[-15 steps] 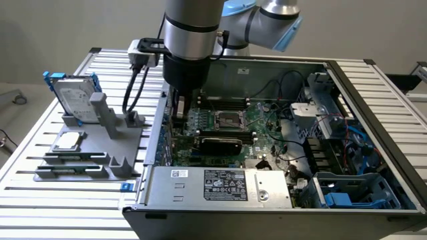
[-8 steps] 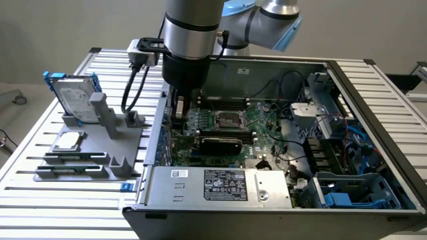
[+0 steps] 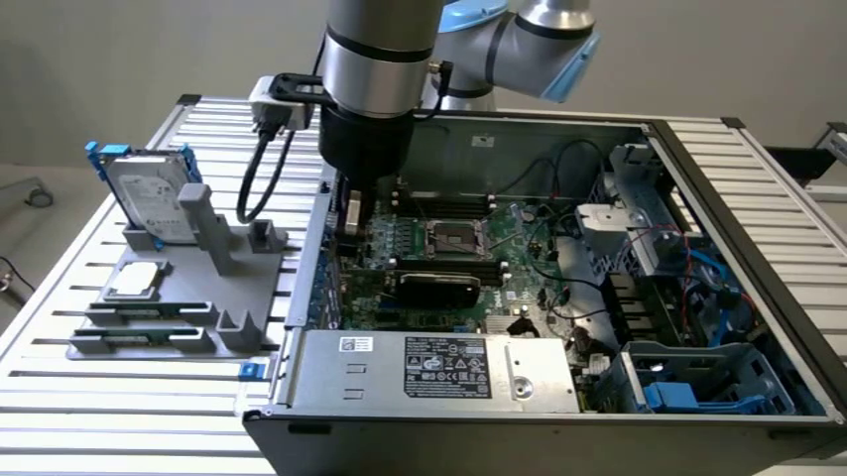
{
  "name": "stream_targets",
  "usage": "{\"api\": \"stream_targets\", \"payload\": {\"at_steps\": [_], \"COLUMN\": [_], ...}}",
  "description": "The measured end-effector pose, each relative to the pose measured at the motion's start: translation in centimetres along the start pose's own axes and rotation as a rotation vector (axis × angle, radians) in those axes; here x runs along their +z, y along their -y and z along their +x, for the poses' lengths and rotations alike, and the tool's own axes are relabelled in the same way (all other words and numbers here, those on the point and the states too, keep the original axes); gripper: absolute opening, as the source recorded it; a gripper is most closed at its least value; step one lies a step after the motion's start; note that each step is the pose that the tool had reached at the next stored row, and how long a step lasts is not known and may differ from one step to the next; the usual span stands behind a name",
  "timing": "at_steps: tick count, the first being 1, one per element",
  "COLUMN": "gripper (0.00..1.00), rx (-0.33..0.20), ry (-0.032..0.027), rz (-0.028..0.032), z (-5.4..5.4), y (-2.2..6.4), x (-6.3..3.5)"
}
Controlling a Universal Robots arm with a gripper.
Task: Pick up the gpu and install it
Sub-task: 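Press down on the gpu until it lock into place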
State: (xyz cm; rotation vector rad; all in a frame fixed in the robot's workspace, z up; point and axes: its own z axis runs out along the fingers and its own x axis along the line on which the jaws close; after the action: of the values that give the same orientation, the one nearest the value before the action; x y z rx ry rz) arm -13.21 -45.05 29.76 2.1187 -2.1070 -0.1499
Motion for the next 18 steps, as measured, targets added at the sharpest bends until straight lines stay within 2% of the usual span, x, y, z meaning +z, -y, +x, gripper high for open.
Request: {"api": "stream_targets", "payload": {"at_steps": [4, 7, 18], "gripper": [0.11, 0.11, 0.11], "rx": [0.0, 0.0, 0.0], "ry": [-0.0005, -0.001, -0.0018], "rz": [-0.0114, -0.0174, -0.0186], "z": [0.0, 0.01, 0.0], "y": [0.0, -0.01, 0.0], "x": [-0.01, -0.05, -0.02]}}
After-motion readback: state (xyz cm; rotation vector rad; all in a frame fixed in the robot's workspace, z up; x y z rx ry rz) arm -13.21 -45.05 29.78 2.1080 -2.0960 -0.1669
